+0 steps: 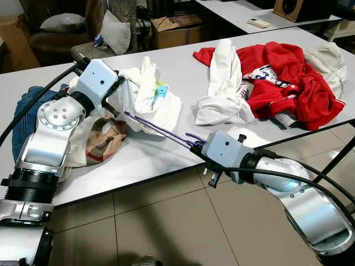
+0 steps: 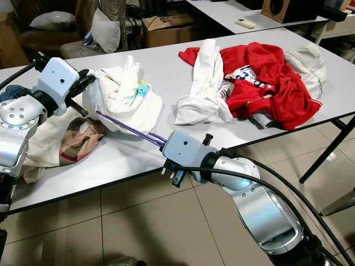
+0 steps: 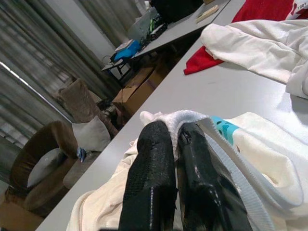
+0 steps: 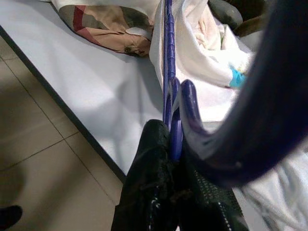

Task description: Hang hanger

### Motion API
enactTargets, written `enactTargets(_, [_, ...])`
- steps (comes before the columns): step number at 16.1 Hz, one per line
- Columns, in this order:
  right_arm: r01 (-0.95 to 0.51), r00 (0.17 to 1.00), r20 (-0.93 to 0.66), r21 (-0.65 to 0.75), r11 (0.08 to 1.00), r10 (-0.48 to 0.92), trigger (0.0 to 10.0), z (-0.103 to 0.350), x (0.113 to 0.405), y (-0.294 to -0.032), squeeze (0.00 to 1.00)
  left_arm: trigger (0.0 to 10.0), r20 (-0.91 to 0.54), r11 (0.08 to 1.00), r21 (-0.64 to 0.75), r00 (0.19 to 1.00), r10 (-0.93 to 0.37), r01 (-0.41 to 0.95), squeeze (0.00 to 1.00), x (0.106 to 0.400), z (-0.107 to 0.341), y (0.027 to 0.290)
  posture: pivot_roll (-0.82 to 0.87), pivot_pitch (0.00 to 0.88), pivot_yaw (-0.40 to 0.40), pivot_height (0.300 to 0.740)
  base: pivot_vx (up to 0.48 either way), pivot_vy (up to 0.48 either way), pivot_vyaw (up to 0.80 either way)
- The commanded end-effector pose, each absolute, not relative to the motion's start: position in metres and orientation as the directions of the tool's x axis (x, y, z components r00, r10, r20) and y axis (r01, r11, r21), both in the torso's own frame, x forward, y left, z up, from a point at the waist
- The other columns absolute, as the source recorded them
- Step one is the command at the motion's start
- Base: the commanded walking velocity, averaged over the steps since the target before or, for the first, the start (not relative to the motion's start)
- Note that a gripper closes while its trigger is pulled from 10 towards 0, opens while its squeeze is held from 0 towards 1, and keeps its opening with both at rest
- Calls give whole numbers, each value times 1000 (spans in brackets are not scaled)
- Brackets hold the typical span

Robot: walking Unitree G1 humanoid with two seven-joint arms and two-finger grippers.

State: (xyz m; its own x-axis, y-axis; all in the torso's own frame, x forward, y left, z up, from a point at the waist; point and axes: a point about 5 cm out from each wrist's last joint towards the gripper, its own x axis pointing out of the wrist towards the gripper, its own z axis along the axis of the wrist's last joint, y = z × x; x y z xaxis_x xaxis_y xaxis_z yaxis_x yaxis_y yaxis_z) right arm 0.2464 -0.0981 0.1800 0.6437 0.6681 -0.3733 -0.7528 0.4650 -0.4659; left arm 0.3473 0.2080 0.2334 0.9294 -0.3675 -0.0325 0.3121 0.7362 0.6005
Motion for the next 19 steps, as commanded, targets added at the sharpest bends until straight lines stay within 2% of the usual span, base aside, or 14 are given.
enactTargets(1, [-759, 636, -366, -460, 462, 680, 10000, 184, 246, -95, 0, 0, -15, 738, 607, 933, -360, 295, 0, 346, 240, 215, 3, 0, 79, 740, 0, 0, 0])
enactTargets(4, [-752, 658, -371, -384, 536, 656, 10000, 177, 248, -99, 0, 0, -8, 726, 595, 906, -422, 344, 0, 341, 242, 210, 3, 0, 82, 740, 0, 0, 0])
enactTargets(12, [-719, 694, -419, -368, 589, 585, 10000, 173, 251, -108, 0, 0, -20, 720, 603, 910, -415, 342, 0, 338, 243, 219, 3, 0, 84, 740, 0, 0, 0])
enactTargets(16, [-708, 704, -449, -380, 595, 550, 10000, 170, 254, -113, 0, 0, -38, 684, 583, 856, -516, 439, 0, 329, 240, 209, 6, 0, 73, 740, 0, 0, 0])
enactTargets(19, [-715, 697, -460, -379, 588, 550, 10000, 169, 255, -113, 0, 0, -34, 680, 574, 843, -537, 457, 0, 326, 241, 205, 6, 0, 69, 740, 0, 0, 0])
